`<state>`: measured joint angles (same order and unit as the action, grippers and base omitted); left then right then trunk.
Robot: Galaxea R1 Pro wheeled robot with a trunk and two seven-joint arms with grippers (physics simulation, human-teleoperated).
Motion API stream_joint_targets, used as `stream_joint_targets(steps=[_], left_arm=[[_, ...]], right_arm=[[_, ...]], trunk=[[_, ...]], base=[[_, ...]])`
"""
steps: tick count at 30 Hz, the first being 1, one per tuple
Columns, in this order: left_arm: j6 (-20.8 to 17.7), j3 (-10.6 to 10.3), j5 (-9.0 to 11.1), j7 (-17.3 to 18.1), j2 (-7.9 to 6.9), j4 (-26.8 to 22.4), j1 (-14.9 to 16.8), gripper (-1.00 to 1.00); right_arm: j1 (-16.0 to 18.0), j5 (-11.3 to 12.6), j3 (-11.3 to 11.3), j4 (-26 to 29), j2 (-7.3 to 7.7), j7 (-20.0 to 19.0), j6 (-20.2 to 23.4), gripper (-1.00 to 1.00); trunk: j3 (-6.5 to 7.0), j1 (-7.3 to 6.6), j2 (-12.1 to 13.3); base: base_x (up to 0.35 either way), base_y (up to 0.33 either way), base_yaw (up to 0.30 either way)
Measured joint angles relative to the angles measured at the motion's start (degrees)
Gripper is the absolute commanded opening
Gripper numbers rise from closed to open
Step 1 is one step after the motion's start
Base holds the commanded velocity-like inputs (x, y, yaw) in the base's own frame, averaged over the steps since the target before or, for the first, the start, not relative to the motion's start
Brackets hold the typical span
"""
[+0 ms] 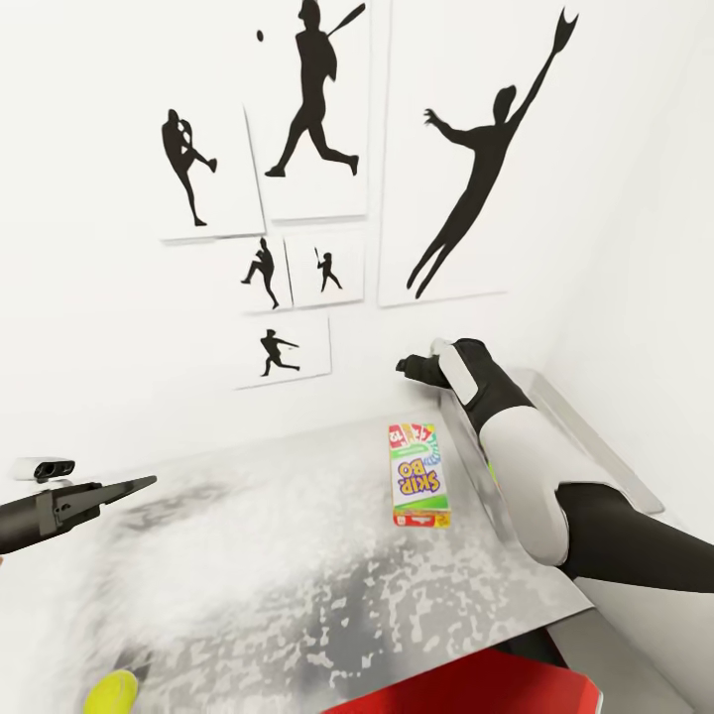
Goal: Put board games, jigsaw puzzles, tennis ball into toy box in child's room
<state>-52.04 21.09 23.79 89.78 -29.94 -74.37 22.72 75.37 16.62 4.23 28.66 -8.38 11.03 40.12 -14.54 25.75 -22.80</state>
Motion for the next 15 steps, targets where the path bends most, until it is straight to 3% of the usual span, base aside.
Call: stream_joint_targets(steps=[15], left_arm=[[0.00, 0.09, -0.04, 0.00, -0.01, 0.09, 0.00, 1.00]], right_arm=[[0.05, 0.01, -0.07, 0.01, -0.67, -0.14, -0.02, 1.00]], trunk=[[-1.41, 0.00, 0.00]], base=[[0.000, 0.000, 0.000]])
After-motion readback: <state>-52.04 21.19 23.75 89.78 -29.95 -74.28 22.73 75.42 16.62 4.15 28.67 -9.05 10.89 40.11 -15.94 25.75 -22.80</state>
